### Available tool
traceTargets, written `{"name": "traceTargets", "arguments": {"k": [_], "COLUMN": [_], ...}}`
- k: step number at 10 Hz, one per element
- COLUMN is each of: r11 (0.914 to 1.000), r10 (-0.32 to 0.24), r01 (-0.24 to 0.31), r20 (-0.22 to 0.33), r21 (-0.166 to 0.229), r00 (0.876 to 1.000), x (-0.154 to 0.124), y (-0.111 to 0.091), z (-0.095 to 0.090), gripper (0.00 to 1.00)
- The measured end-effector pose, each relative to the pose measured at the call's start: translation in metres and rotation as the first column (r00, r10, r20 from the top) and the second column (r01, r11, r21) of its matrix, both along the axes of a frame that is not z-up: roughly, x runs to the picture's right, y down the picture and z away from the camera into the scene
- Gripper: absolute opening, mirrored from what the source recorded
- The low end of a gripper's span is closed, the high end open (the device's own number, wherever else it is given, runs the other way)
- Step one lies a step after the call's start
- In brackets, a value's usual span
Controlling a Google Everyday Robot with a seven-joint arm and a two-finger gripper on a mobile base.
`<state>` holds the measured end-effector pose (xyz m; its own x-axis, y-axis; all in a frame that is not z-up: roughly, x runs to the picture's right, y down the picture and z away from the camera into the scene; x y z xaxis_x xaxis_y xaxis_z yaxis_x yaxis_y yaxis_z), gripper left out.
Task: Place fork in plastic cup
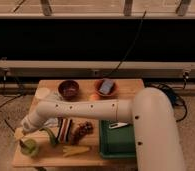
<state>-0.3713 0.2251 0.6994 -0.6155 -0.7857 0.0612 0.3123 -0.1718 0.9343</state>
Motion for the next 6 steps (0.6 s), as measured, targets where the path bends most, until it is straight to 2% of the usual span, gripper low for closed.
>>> {"name": "traceTargets", "arguments": {"k": [4,6], "r11": [0.9987,0.9966], "r10": [0.047,0.080], "r01": [-0.047,-0.080], "r20": [0.016,0.017], "r21": [-0.018,-0.019], "r00": [0.999,0.997], "x": [0.013,0.028], "y": [0.007,0.010], "z": [0.010,0.015], "gripper": [0.41,0.64]}}
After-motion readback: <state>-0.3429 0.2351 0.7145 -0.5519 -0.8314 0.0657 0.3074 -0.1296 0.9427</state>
